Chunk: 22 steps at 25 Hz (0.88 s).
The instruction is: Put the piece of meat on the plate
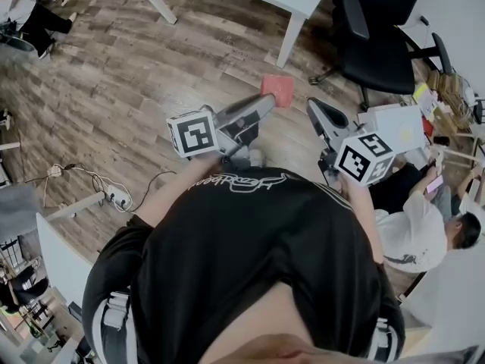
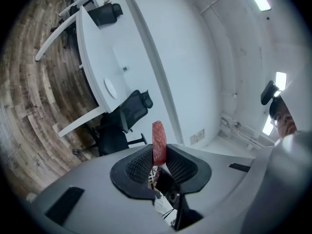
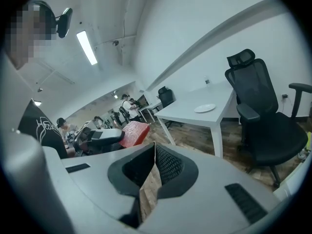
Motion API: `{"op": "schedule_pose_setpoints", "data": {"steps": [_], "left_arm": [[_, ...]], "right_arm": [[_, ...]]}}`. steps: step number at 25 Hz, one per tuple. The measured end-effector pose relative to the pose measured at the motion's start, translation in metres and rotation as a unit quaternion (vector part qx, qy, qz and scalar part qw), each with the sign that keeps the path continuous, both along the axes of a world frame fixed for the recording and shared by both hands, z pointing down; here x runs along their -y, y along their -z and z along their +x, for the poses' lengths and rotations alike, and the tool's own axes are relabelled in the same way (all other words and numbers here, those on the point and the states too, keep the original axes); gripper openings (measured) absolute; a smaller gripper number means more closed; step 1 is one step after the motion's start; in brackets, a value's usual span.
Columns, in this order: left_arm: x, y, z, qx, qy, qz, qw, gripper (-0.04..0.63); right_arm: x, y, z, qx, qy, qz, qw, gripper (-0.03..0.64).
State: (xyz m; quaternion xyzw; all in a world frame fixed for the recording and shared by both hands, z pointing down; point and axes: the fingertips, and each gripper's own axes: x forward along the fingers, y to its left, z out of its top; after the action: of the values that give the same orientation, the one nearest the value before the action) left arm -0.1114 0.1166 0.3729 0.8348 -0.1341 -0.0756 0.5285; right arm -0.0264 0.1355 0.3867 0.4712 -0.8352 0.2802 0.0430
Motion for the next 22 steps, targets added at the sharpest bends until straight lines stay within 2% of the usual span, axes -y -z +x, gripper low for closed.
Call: {"op": "schedule_pose_setpoints", "data": {"steps": [2,9,22], "left_arm": [[0.010,-0.002,-0.003,-0.009,0.001,-0.012,0.9999,0.084],[0.034,0.005,-0.007,-0.029,0.003,-0.013,0.9995,0.084],[0.076,0.004,-0.001,-0.024,0.018,0.005,0.9995,0.084]], "right_arm": [[0.011,0.002,-0.003,-0.008,-0.002,0.003,1.000,0.012],[0.034,0.010,-0.007,-0.030,-0.004,0.009,0.999,0.012],[0.082,0.005,0.012,-0.012,-0.008,0.027,1.000,0.011]]}}
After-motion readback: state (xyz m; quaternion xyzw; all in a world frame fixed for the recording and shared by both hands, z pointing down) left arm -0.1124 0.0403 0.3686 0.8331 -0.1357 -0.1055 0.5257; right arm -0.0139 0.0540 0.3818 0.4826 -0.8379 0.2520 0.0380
